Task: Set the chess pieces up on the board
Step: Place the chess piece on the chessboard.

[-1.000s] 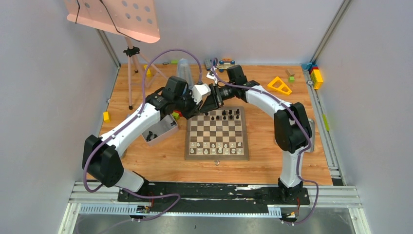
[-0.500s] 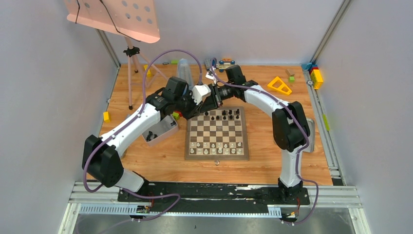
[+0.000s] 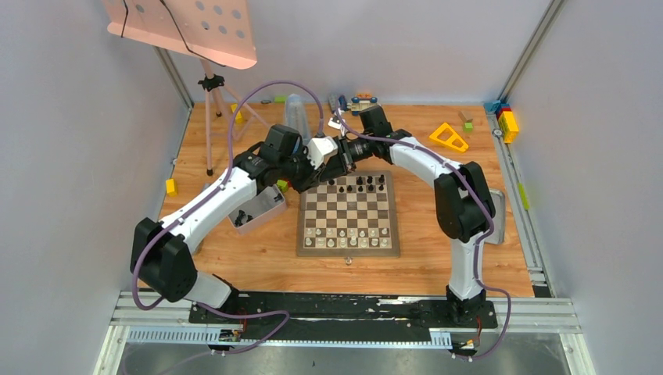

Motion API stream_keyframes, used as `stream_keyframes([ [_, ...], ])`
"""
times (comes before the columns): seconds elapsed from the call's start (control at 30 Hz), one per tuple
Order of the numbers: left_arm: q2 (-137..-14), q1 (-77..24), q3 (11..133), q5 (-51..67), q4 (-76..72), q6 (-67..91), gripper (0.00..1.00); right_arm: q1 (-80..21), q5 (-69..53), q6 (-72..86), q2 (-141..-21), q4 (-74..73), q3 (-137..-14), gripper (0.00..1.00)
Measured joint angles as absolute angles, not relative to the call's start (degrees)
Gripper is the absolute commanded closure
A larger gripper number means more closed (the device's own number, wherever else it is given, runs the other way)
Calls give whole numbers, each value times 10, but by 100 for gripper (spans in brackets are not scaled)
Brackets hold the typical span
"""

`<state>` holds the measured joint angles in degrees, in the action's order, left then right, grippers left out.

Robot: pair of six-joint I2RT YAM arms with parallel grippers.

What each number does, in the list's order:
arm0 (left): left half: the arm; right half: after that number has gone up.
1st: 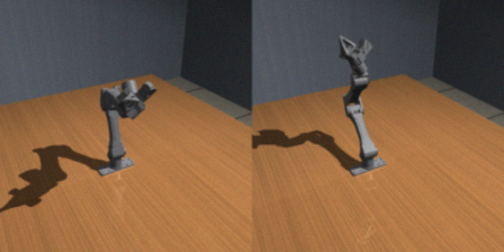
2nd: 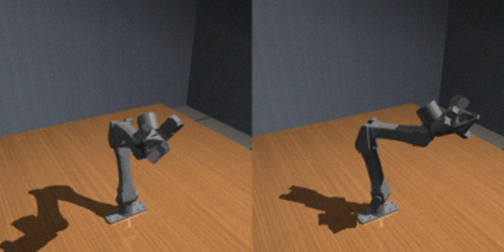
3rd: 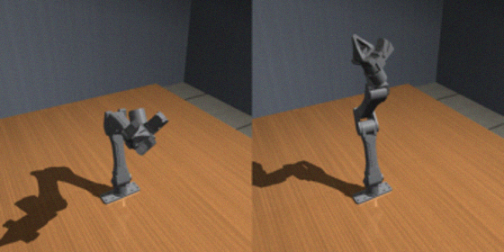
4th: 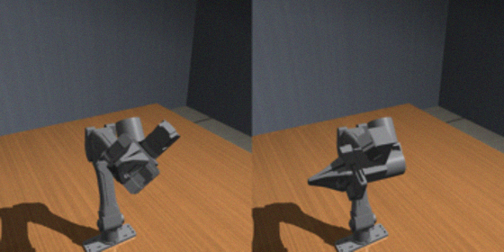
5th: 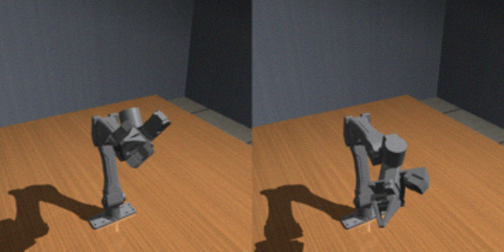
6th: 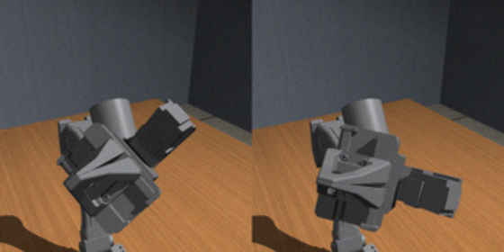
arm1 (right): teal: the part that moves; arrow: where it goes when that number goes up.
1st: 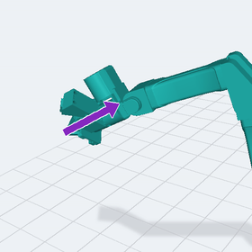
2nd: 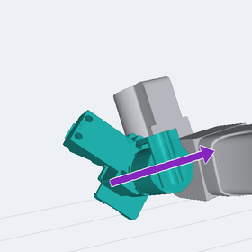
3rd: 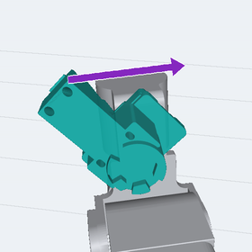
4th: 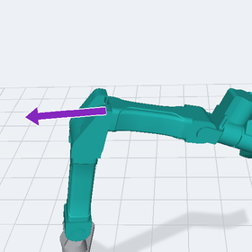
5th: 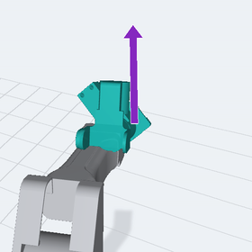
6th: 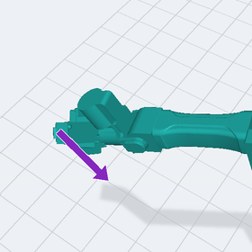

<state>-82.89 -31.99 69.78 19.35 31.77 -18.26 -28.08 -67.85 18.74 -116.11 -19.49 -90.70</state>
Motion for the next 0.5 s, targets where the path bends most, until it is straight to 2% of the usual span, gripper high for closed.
stream_keyframes([
  [0.23, -813, -322, 677, 193, 313, -183, 29, -270, -645, 160, -1156, -211, -907, 100],
  [0.37, -787, -321, 662, 189, 309, -183, 19, -257, -598, 123, -1132, -237, -907, 100],
  [0.5, -756, -302, 648, 193, 310, -184, 14, -252, -523, 66, -1118, -301, -945, 100],
])
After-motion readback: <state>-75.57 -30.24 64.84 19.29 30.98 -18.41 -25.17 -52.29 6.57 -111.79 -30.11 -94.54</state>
